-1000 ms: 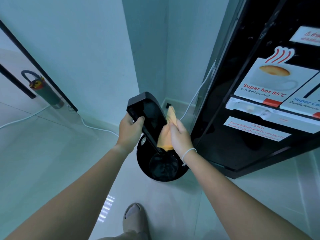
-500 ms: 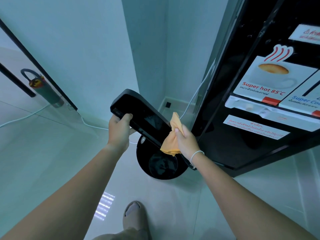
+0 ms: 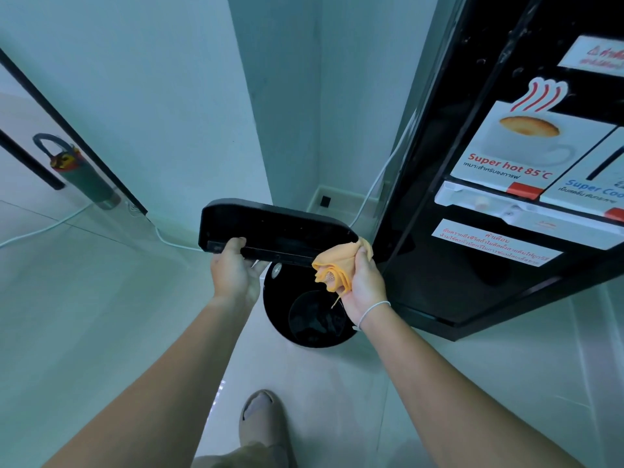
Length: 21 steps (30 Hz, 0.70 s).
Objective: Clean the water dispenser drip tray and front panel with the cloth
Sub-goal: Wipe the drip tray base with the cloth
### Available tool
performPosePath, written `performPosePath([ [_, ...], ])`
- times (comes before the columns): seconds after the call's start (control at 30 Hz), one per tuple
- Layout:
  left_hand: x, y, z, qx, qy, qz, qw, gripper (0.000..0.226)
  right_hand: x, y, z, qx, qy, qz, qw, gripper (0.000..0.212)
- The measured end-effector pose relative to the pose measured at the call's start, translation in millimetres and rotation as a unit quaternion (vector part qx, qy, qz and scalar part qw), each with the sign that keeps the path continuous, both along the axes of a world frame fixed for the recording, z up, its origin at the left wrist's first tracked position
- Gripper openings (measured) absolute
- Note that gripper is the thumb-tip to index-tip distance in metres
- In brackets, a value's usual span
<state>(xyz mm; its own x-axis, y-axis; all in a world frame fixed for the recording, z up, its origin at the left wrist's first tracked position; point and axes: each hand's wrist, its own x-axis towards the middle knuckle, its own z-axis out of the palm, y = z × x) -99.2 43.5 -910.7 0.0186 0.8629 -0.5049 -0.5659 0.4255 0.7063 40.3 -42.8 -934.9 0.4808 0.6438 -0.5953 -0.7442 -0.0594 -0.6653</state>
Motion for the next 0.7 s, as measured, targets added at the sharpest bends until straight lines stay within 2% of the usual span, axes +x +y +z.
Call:
performPosePath([
  [0.13, 0.5, -6.6, -5.0, -0.032, -0.036, 0.036, 0.998, 0.015, -0.7, -2.5, 1.7, -0.006, -0.034, 0.036, 0.999, 0.029],
  [0.27, 0.3, -15.0, -6.3, -0.051, -0.046, 0.029, 0.997, 0.015, 2.7, -5.1, -2.9, -0.072, -0.145, 0.097, 0.982, 0.019],
  [0.33, -1.4, -18.8, -6.8, -0.060, -0.048, 0.016, 0.997, 0.015, 5.9, -5.6, -2.7, -0.122, -0.207, 0.093, 0.966, 0.022],
  [0.43, -3.6, -22.3, -8.8, -0.072, -0.061, -0.013, 0.995, 0.015, 9.8, -4.9, 2.0, -0.175, -0.281, 0.060, 0.942, 0.016],
  [0.5, -6.7, -22.3, -11.2, -0.074, -0.034, -0.064, 0.995, 0.012, 12.5, -4.0, 2.3, -0.198, -0.310, 0.043, 0.929, 0.015],
  [0.6, -17.9, -21.3, -16.9, -0.079, 0.077, -0.158, 0.981, 0.010, 18.5, -1.0, 7.7, -0.229, -0.345, 0.034, 0.910, 0.009],
  [0.63, -24.2, -20.4, -18.9, -0.078, 0.102, -0.165, 0.978, 0.018, 21.9, -0.1, 10.2, -0.230, -0.354, 0.034, 0.906, 0.008],
  [0.7, -43.3, -16.1, -22.9, -0.057, 0.138, -0.165, 0.975, 0.054, 28.5, 1.4, 17.2, -0.226, -0.379, 0.040, 0.897, 0.010],
])
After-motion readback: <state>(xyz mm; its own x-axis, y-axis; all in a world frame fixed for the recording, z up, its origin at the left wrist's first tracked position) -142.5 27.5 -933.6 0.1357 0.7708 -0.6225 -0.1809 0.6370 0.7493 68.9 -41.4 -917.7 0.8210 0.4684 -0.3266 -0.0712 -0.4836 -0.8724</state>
